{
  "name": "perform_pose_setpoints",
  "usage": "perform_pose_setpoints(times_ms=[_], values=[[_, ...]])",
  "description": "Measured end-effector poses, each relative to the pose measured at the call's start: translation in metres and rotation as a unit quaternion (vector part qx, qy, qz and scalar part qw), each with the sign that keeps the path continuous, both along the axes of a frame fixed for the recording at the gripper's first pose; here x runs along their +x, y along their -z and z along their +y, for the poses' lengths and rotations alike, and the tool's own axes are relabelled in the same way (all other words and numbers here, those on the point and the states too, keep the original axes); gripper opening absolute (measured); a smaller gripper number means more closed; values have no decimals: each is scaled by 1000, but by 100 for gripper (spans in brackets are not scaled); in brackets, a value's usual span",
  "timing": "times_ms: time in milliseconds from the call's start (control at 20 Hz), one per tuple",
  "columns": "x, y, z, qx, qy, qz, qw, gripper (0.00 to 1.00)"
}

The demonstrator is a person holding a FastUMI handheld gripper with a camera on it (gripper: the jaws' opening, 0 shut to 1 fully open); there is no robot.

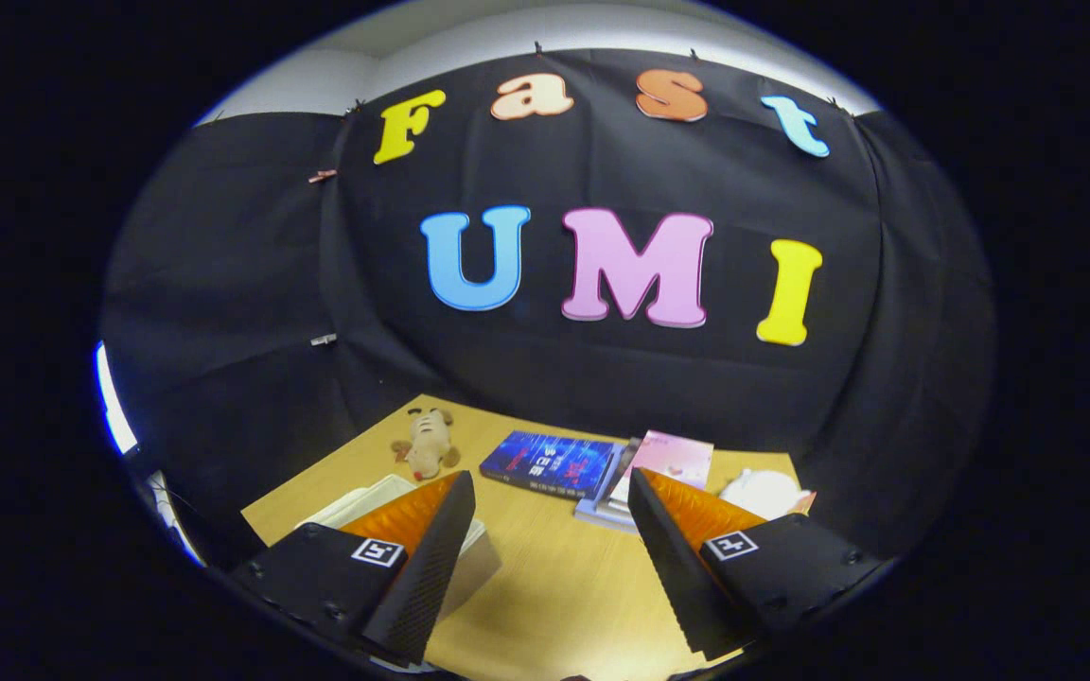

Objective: Open the storage box then place both shoes into the box .Put the left shoe in first, then the right shoe, with the right side of both shoes facing outward in a uniform manner.

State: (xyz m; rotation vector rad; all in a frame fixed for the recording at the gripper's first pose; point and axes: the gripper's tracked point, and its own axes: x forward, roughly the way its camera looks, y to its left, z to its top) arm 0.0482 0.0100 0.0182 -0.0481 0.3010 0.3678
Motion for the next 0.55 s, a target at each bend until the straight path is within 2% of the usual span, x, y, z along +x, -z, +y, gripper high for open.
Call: perform_pose_setpoints(times_ms=[150,250,550], values=[[-1,-16,-33,1,-8,-52,999,99],[-2,-12,-55,2,-2,-64,998,99],[-2,17,-82,19,13,-30,999,99]])
